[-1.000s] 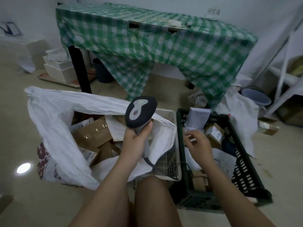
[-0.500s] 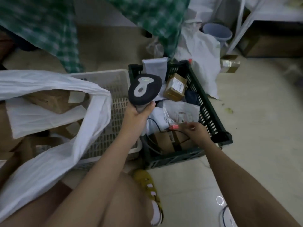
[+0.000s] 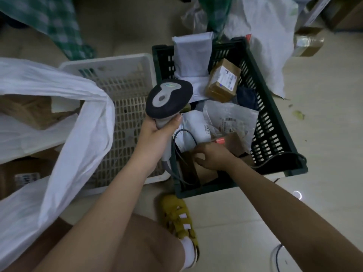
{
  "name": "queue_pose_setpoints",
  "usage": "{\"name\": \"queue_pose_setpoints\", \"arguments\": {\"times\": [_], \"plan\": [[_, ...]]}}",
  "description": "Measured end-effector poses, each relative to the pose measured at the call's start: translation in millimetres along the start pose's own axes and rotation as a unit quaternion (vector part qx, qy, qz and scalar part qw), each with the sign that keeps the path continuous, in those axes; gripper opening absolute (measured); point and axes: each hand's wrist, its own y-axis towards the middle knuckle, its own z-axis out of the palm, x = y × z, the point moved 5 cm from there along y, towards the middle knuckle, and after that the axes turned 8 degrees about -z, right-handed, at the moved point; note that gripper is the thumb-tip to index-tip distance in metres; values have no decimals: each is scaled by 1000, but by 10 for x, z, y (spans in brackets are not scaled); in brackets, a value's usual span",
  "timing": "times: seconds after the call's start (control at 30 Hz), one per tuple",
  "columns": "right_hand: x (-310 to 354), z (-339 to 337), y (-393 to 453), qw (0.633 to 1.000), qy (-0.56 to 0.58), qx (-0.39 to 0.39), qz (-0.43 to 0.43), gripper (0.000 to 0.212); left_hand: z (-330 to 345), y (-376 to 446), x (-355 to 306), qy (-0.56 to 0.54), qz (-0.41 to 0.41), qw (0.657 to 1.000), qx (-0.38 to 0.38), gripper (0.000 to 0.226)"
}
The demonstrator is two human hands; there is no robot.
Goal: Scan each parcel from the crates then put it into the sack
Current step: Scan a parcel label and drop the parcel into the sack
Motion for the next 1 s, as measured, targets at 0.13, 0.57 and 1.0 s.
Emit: {"name": "queue_pose_setpoints", "arguments": {"times": [0.13,0.57,1.0], "plan": [[-207,90,98,993,-86,13,77,51,-120,47,31,-13,-5,1000,-19,40],[-48,329,40,990,-35,71,117,58,-227,16,-45,-35,56,995,-73,46],[-101,-183,-277,975,58,9,214,57,-258,13,-49,-27,78,994,-77,56]]}}
